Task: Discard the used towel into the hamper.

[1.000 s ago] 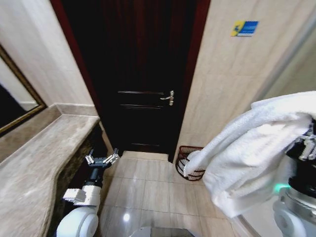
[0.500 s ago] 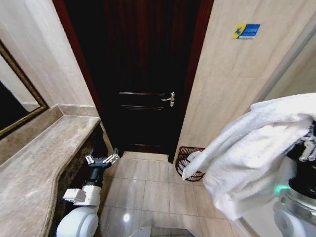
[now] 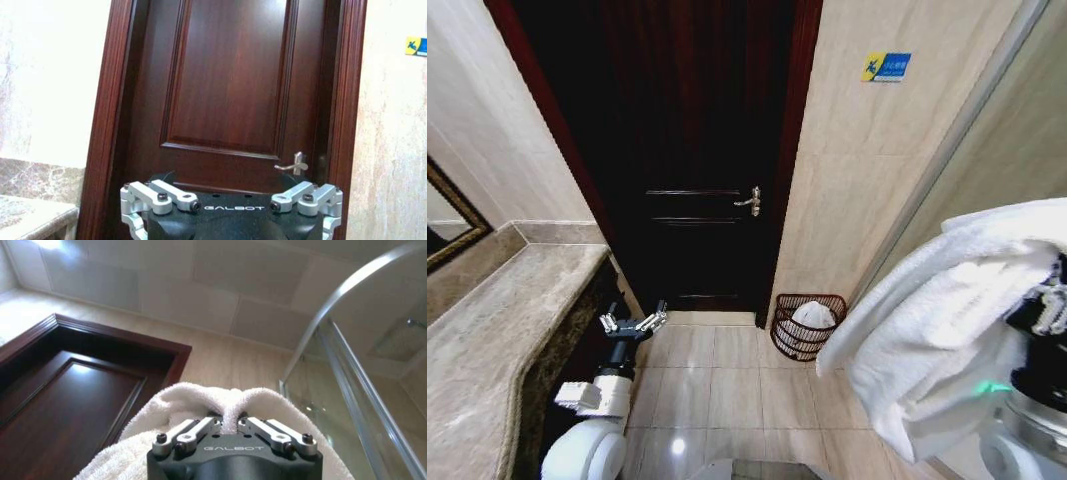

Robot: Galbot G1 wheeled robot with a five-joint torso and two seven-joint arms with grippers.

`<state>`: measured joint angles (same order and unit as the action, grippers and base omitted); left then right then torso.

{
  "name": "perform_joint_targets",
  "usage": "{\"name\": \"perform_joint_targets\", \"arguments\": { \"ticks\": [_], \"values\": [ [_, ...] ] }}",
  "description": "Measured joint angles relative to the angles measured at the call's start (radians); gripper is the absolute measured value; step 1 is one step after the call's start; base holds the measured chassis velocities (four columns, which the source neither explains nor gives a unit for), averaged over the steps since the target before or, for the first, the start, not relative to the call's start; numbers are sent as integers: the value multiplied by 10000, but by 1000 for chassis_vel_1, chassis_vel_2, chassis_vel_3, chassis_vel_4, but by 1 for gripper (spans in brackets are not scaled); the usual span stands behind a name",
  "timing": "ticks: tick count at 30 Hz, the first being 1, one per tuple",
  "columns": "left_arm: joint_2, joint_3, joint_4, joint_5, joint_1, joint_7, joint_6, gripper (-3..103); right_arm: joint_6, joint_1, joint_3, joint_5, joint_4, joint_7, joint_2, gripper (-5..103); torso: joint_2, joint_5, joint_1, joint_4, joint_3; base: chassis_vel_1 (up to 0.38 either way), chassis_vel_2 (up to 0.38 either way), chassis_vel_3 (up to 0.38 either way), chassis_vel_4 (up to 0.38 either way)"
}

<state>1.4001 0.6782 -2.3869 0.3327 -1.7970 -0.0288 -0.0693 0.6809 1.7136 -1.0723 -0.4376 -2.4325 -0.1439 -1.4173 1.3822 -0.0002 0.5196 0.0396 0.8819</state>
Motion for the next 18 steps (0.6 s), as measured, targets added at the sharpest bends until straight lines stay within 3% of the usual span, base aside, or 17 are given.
{"name": "perform_joint_targets", "arguments": {
  "ticks": [9,15,18],
  "values": [
    [0,0,0,0,0,0,0,100,195,589,714,-151,1155,-635,-605,8,-16,1,-7,1,-9,0,0,0,0],
    [0,0,0,0,-1,0,0,100,1272,557,711,463,3070,-1042,-755,8,-28,5,-12,2,-14,0,0,0,0],
    [0,0,0,0,-1,0,0,100,1408,796,777,479,3400,-1131,-914,8,-31,0,-13,-2,-15,0,0,0,0]
  ]
}}
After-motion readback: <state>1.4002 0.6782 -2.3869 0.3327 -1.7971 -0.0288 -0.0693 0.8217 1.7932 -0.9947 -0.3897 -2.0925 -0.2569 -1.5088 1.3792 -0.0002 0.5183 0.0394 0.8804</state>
